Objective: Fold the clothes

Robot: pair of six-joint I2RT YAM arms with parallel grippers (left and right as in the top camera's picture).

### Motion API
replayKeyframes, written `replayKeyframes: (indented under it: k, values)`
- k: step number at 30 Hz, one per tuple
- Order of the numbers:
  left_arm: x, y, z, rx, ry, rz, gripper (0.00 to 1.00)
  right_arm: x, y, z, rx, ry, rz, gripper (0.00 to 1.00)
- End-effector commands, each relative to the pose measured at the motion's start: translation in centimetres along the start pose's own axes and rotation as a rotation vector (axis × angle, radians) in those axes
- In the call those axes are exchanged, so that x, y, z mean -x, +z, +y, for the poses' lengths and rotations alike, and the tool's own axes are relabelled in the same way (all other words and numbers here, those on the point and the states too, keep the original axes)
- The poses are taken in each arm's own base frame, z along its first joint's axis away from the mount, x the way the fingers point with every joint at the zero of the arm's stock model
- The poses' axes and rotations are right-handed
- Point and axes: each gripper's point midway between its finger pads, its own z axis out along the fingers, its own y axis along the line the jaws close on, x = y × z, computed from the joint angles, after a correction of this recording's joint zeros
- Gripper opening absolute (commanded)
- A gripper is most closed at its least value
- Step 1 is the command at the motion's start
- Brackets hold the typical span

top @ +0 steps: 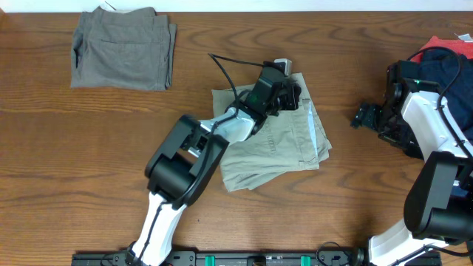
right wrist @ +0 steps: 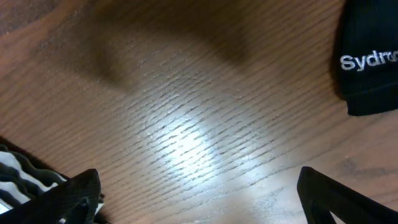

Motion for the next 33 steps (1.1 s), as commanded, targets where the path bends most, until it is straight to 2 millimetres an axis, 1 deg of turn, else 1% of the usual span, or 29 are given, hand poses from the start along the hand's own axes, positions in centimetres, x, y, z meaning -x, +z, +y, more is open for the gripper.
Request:
replayKeyframes:
  k: [1,3,4,5,6,8,13,17,21,24,26,27,28,30,32,33]
  values:
    - [1.2,-1.5,-3.1,-0.04,0.014,0.011,0.08,0.6,-0.8,-0.1,0.001,0.004,-0.031,0.99]
    - [-0.7,-1.4,-2.2,0.005,-0.003,0.077,0.08,0.6,-0.8,-0.1,0.001,0.004,-0.031,0.99]
    - [-1.8,-1.4,-1.7,0.03,-0.012,0.114,0.11,0.6,-0.8,-0.1,0.001,0.004,-0.031,0.99]
    - [-3.3,-1.4,-1.1,0.061,-0.023,0.163,0.13,0.6,-0.8,-0.1,0.001,0.004,-0.031,0.99]
    - [-4.5,-1.5,-0.8,0.084,-0.029,0.2,0.13,0.6,-0.8,-0.1,0.001,0.004,-0.031,0.98]
    - [-6.1,-1.7,-0.6,0.111,-0.034,0.252,0.13,0.6,-0.8,-0.1,0.001,0.004,-0.031,0.99]
    - [-9.9,-1.9,-1.6,0.135,-0.016,0.348,0.11,0.6,-0.8,-0.1,0.001,0.004,-0.031,0.99]
    - [-12.0,-1.5,-2.3,0.14,0.007,0.382,0.11,0.6,-0.8,-0.1,0.001,0.004,-0.031,0.99]
    - [-13.0,-1.3,-1.6,0.199,0.037,0.366,0.12,0.6,-0.8,-0.1,0.001,0.004,-0.031,0.99]
    - [-13.1,-1.3,-1.2,0.22,0.044,0.358,0.12,0.6,-0.8,-0.1,0.001,0.004,-0.031,0.99]
    - [-13.2,-1.3,-1.0,0.228,0.046,0.357,0.14,0.6,-0.8,-0.1,0.001,0.004,-0.031,0.99]
    - [-13.2,-1.4,-1.0,0.229,0.045,0.359,0.16,0.6,-0.8,-0.1,0.001,0.004,-0.031,0.99]
    - [-13.2,-1.4,-1.0,0.228,0.045,0.359,0.16,0.6,-0.8,-0.1,0.001,0.004,-0.031,0.99]
    - [-13.0,-1.5,-1.8,0.197,0.042,0.365,0.16,0.6,-0.8,-0.1,0.001,0.004,-0.031,0.99]
    - [-12.5,-2.0,-4.0,0.103,0.07,0.392,0.16,0.6,-0.8,-0.1,0.001,0.004,-0.031,0.99]
    - [-12.0,-2.5,-5.5,0.047,0.094,0.4,0.16,0.6,-0.8,-0.1,0.001,0.004,-0.031,0.99]
